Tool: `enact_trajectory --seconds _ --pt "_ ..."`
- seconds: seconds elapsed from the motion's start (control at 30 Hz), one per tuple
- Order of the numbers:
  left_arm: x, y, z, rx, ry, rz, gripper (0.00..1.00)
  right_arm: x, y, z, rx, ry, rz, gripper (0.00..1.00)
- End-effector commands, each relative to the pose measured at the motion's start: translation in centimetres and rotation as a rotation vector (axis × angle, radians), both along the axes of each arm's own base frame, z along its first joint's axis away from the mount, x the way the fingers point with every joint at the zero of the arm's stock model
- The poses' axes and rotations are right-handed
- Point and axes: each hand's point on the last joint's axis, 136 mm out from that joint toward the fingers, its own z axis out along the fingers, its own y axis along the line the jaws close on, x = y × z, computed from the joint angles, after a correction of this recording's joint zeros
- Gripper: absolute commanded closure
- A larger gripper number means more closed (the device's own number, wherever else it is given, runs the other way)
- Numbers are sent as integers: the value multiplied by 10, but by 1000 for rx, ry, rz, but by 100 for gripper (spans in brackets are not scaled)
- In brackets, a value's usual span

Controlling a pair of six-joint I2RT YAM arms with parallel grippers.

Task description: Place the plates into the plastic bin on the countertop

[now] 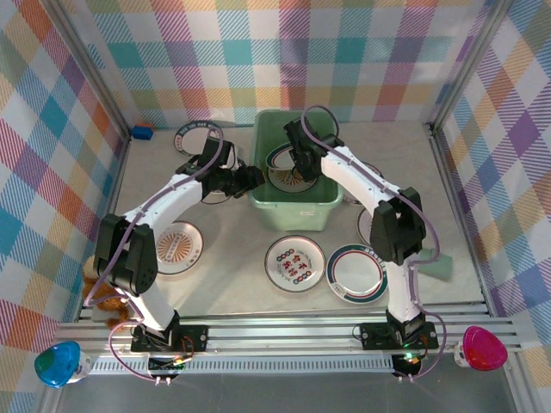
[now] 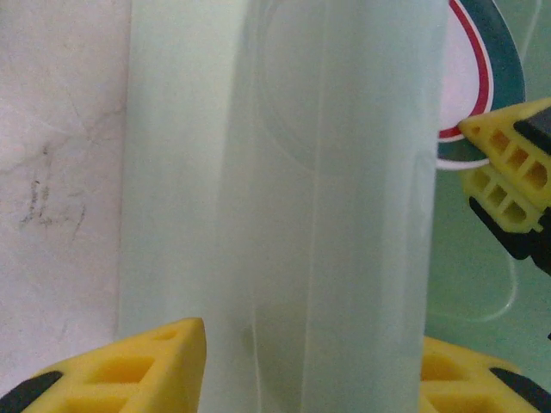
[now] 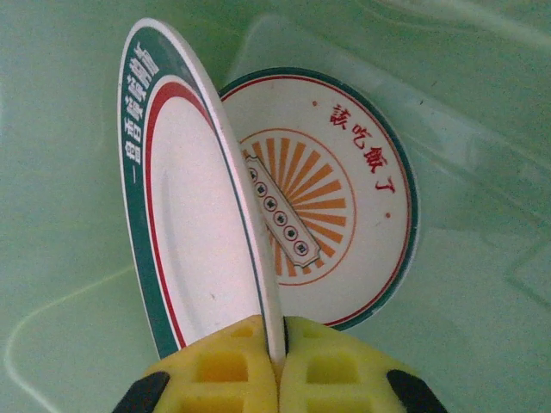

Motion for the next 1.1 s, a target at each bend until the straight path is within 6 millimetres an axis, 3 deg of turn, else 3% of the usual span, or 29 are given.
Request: enact_trajectory --seconds 0.0,0.27,0.9,1.07 --pt "-3 3 3 6 -8 37 57 -1 -1 -2 -14 22 -73 100" --pt "-4 1 0 13 -1 40 63 -4 -4 -22 -64 67 -116 100" --pt "-11 -2 -6 14 22 15 69 8 0 -53 -96 31 -205 100" --pt "-12 -3 -8 12 28 11 70 12 2 -61 -93 37 -210 95"
